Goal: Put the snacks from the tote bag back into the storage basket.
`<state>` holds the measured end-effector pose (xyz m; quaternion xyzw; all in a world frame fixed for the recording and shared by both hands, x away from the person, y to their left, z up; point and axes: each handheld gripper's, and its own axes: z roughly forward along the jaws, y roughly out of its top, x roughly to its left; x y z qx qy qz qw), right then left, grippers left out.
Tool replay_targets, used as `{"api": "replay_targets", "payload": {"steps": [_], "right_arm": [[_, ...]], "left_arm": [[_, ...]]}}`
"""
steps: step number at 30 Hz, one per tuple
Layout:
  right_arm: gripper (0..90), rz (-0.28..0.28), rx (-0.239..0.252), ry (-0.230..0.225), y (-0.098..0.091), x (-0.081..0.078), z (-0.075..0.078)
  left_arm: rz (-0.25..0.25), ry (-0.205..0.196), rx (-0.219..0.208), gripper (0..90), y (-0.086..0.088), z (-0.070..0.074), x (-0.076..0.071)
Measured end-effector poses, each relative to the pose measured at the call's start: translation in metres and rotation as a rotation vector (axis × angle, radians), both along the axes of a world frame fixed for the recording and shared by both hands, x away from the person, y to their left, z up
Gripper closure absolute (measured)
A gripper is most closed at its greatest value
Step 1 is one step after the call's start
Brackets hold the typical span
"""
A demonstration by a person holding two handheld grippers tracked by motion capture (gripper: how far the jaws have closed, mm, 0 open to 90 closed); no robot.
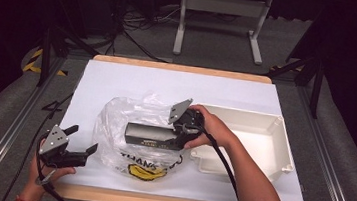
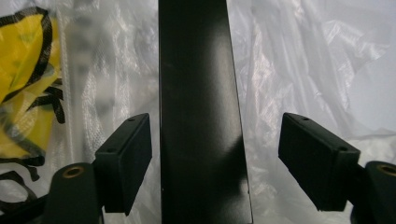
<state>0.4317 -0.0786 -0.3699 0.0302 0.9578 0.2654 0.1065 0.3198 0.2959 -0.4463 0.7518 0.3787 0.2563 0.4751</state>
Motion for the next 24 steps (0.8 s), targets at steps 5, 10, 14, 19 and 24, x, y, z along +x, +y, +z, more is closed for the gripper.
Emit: {"api": "replay_targets", "payload": {"steps": [5, 10, 14, 19, 24], "right_arm": [[31.9, 0.014, -0.06, 0.01, 0.003, 0.003, -0.004], [31.4, 0.013, -0.118, 0.025, 0.007, 0.007, -0.007], [32.7, 0.023, -0.148, 0.028, 0.011, 0.008, -0.011], [39.3, 0.036, -0.182, 0.047, 0.015, 0.008, -0.017], [41.0, 0.03, -0.181, 0.053, 0.017, 0.007, -0.018]], "left_arm": [[0.003, -0.001, 0.009, 8.5, 0.0, 0.0, 0.0], [0.0, 0.0, 0.001, 8.5, 0.001, 0.0, -0.001], [-0.002, 0.0, 0.003, 8.5, 0.0, 0.0, 0.0], [-0.004, 0.0, 0.006, 8.4, 0.0, 0.0, 0.0], [-0.002, 0.002, 0.004, 8.4, 0.0, 0.0, 0.0]]}}
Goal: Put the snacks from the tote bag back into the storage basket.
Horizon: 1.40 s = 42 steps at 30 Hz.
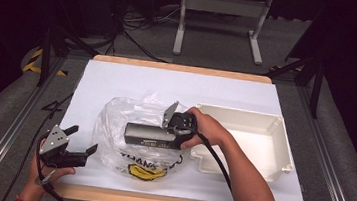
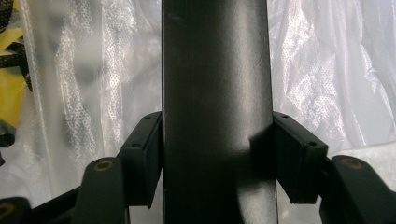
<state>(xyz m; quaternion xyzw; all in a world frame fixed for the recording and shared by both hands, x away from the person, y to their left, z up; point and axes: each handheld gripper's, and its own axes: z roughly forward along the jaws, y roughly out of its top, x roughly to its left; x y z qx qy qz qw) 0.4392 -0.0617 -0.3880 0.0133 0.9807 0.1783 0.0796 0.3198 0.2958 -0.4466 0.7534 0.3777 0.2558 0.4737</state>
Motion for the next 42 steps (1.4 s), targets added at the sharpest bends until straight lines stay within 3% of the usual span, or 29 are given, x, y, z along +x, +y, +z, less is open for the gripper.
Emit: {"api": "replay_targets", "payload": {"steps": [17, 31, 42], "right_arm": [[43.1, 0.045, 0.015, -0.005, 0.007, -0.006, 0.008], [43.1, 0.075, 0.089, -0.021, 0.007, -0.009, 0.021], [43.1, 0.112, 0.126, -0.058, 0.003, -0.019, 0.048]], "left_arm": [[-0.001, 0.008, 0.006, 8.5, 0.001, -0.001, 0.0], [0.005, 0.005, -0.003, 8.2, 0.002, -0.001, 0.0], [-0.006, 0.003, -0.02, 7.8, 0.003, -0.001, -0.001]]}}
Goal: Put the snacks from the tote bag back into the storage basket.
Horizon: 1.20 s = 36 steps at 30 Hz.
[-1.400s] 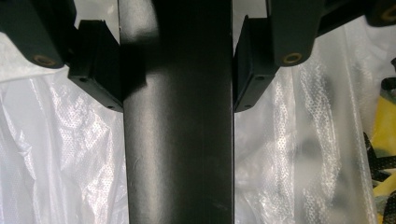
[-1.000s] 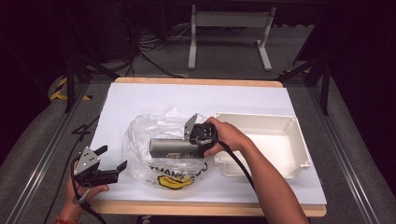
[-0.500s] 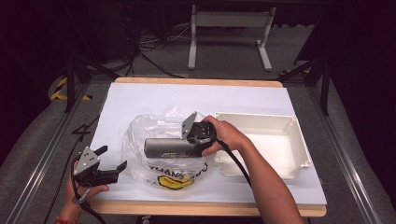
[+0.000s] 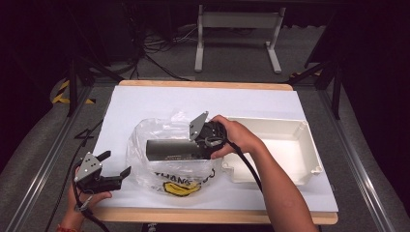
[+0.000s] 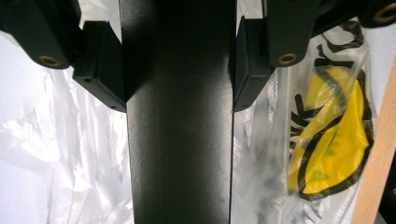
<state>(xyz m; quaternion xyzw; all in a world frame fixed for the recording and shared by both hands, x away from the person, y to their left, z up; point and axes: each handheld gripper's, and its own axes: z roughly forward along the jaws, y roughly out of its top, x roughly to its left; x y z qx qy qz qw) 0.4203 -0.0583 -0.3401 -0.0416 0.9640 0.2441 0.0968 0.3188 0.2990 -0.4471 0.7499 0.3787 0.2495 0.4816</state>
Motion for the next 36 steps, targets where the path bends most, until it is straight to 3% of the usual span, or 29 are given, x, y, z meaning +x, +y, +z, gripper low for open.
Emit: {"api": "replay_targets", "payload": {"steps": [20, 26, 36], "right_arm": [[43.1, -0.007, 0.038, -0.046, -0.031, -0.005, 0.029], [43.1, -0.016, 0.068, -0.051, -0.049, -0.006, 0.039], [43.1, -0.044, 0.067, -0.064, -0.081, -0.011, 0.05]], "left_arm": [[0.004, 0.003, 0.007, 7.8, -0.001, 0.0, 0.0], [0.004, 0.007, 0.01, 7.8, -0.001, 0.0, 0.0], [0.006, 0.005, 0.01, 7.8, -0.001, 0.0, 0.0]]}}
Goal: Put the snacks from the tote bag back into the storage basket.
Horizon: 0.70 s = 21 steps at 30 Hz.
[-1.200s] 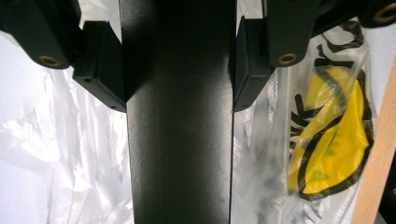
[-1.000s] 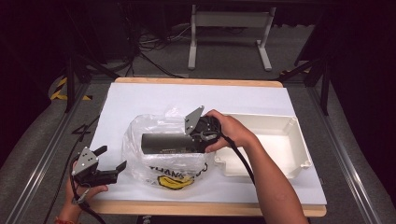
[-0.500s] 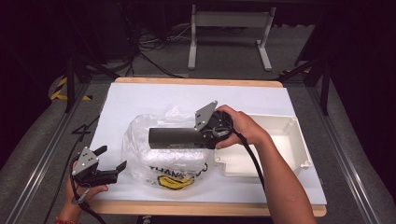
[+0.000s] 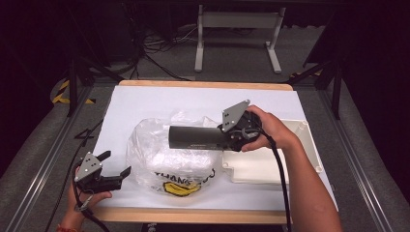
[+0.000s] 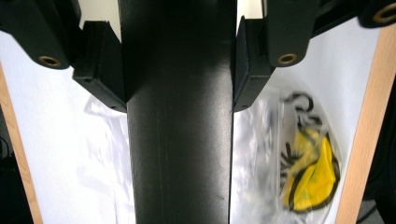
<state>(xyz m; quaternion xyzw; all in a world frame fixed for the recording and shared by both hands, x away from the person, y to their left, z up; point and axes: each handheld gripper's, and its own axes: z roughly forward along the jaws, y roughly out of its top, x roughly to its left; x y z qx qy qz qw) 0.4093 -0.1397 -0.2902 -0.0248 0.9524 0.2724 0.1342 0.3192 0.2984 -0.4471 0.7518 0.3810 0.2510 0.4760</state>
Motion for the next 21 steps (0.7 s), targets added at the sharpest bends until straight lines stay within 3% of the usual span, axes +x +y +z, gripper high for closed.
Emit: {"api": "replay_targets", "payload": {"steps": [12, 21], "right_arm": [[43.1, -0.077, -0.001, -0.011, -0.051, -0.005, 0.005], [43.1, -0.074, -0.017, -0.001, -0.067, -0.007, 0.004]], "left_arm": [[0.004, 0.004, 0.009, 7.8, -0.001, 0.0, 0.001], [0.003, 0.005, 0.017, 7.8, -0.002, 0.0, 0.001]]}}
